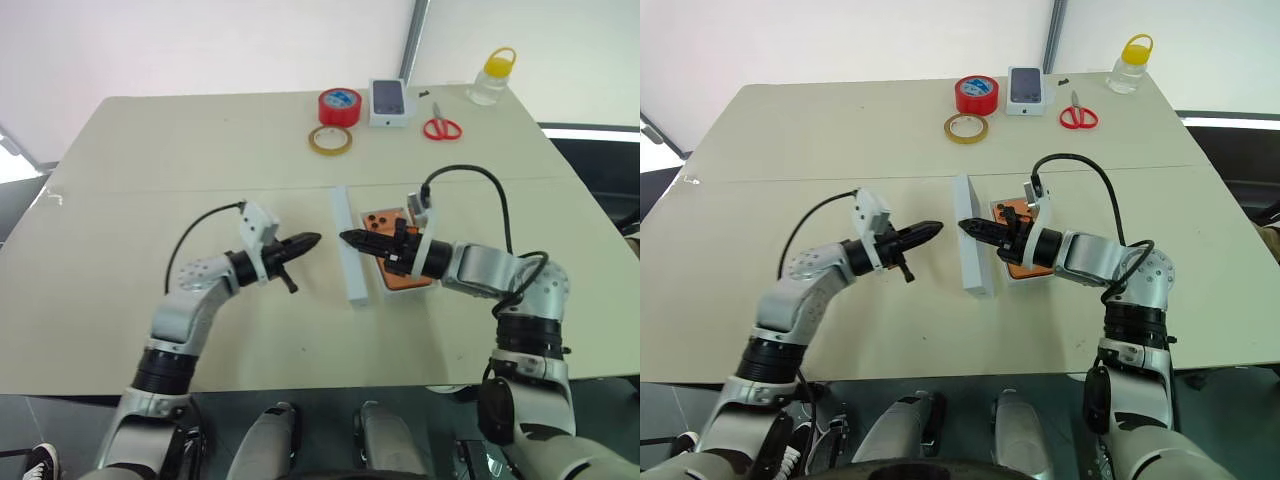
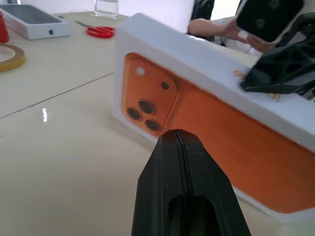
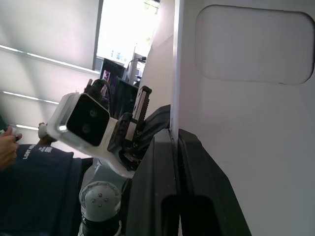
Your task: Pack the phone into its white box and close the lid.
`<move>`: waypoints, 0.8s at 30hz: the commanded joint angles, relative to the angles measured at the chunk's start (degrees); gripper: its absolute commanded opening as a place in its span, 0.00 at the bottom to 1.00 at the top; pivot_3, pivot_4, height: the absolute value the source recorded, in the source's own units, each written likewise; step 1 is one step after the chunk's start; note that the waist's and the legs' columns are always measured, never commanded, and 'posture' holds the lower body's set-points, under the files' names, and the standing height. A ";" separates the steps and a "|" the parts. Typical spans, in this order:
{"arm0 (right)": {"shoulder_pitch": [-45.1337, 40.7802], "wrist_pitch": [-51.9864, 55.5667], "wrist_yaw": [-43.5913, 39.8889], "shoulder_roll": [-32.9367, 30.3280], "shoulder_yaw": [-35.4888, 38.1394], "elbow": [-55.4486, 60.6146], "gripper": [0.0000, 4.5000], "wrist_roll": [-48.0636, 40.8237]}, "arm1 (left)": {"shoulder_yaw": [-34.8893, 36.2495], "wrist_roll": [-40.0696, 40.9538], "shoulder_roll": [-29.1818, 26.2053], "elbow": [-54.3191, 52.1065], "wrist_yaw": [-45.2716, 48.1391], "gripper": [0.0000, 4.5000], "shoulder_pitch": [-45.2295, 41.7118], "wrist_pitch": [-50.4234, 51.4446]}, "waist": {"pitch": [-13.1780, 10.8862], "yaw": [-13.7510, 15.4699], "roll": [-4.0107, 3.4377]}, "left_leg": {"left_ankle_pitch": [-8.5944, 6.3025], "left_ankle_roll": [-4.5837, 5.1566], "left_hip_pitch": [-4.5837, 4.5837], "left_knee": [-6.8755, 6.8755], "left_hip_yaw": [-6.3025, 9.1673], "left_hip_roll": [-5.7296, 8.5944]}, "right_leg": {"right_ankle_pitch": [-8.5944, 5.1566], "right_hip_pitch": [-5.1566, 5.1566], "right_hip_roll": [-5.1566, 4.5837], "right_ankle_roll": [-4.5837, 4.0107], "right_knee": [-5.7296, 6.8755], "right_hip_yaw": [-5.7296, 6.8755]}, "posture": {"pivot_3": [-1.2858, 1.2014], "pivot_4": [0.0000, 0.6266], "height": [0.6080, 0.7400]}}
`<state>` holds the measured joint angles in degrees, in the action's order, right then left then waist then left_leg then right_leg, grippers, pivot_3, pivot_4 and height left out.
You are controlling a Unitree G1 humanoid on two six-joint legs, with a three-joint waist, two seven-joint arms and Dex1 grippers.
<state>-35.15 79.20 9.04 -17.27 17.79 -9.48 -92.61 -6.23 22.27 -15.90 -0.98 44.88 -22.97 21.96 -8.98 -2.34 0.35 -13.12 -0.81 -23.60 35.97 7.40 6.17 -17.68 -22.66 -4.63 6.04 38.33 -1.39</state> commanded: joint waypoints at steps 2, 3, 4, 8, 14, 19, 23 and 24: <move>-2.38 -2.52 -5.73 -2.35 -1.78 -2.86 0.00 6.07 | -0.87 -2.49 2.77 3.40 -2.18 0.00 -2.28 -3.65 | 0.00 -0.07 0.00 | 0.00 0.00 0.00 0.00 0.00 -0.01 | 0.00 0.00 0.02 0.00 0.00 0.00 | 0.52 0.24 1.00; -3.22 -3.73 -7.19 -2.69 -1.93 -4.27 0.06 8.02 | -0.93 -2.47 3.41 4.35 -2.22 0.00 -2.67 -3.85 | 0.00 -0.07 0.00 | 0.00 0.00 0.00 0.00 0.00 -0.01 | 0.00 0.00 0.02 0.00 0.01 0.00 | 0.52 0.24 1.00; -4.14 -5.35 -8.50 -2.97 -2.08 -5.64 0.14 10.30 | -1.42 -3.38 3.82 5.54 -2.22 0.00 -3.02 -5.12 | 0.00 -0.04 0.00 | 0.00 0.00 0.01 0.03 0.00 0.00 | 0.00 0.02 0.02 0.00 0.01 0.01 | 0.52 0.24 1.00; -6.50 -7.91 -14.19 -4.20 -2.52 -8.91 0.55 16.85 | -2.37 -5.00 5.90 9.84 -2.05 0.00 -4.77 -7.52 | 0.00 0.12 0.00 | 0.00 0.00 0.01 0.03 -0.02 0.01 | 0.00 0.01 0.02 0.01 -0.01 0.01 | 0.52 0.24 1.00; -4.93 -10.26 -22.92 -9.00 -5.30 -3.79 1.00 26.17 | -2.62 -5.60 9.59 14.03 -2.48 0.00 -6.82 -8.03 | -0.01 0.35 0.01 | -0.01 0.01 -0.01 0.05 -0.02 0.02 | 0.00 0.02 0.00 0.02 -0.04 0.00 | 0.52 0.24 1.00; -4.35 -23.56 -31.43 -17.23 -6.27 -3.63 1.00 39.86 | -3.61 -7.47 12.88 19.85 -2.75 0.00 -9.34 -10.99 | -0.01 1.33 0.02 | -0.03 0.05 -0.02 0.08 -0.04 0.06 | 0.00 0.03 -0.01 0.03 -0.08 0.02 | 0.52 0.24 1.00; -0.37 -33.87 -34.65 -21.60 -8.93 -0.74 0.89 51.03 | -3.55 -8.42 15.47 24.79 -3.22 0.00 -11.83 -13.35 | -0.04 1.48 0.07 | -0.05 0.08 -0.02 0.07 -0.09 0.03 | -0.01 0.04 0.01 0.04 -0.14 0.04 | 0.52 0.24 1.00; 0.85 -37.10 -35.85 -22.76 -10.76 0.57 0.83 54.66 | -3.30 -8.38 15.60 25.02 -3.10 0.00 -12.14 -13.53 | -0.05 1.58 0.08 | -0.05 0.08 -0.02 0.07 -0.10 0.02 | -0.01 0.04 0.00 0.04 -0.14 0.03 | 0.52 0.24 1.00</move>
<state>-35.21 47.72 -24.62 -38.30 8.90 -12.27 -43.45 -10.06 13.93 -0.45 24.65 41.58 -33.97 10.18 -9.03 -0.76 0.43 -13.17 -0.73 -23.62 36.03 7.30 6.19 -17.68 -22.63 -4.63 6.08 38.20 -1.37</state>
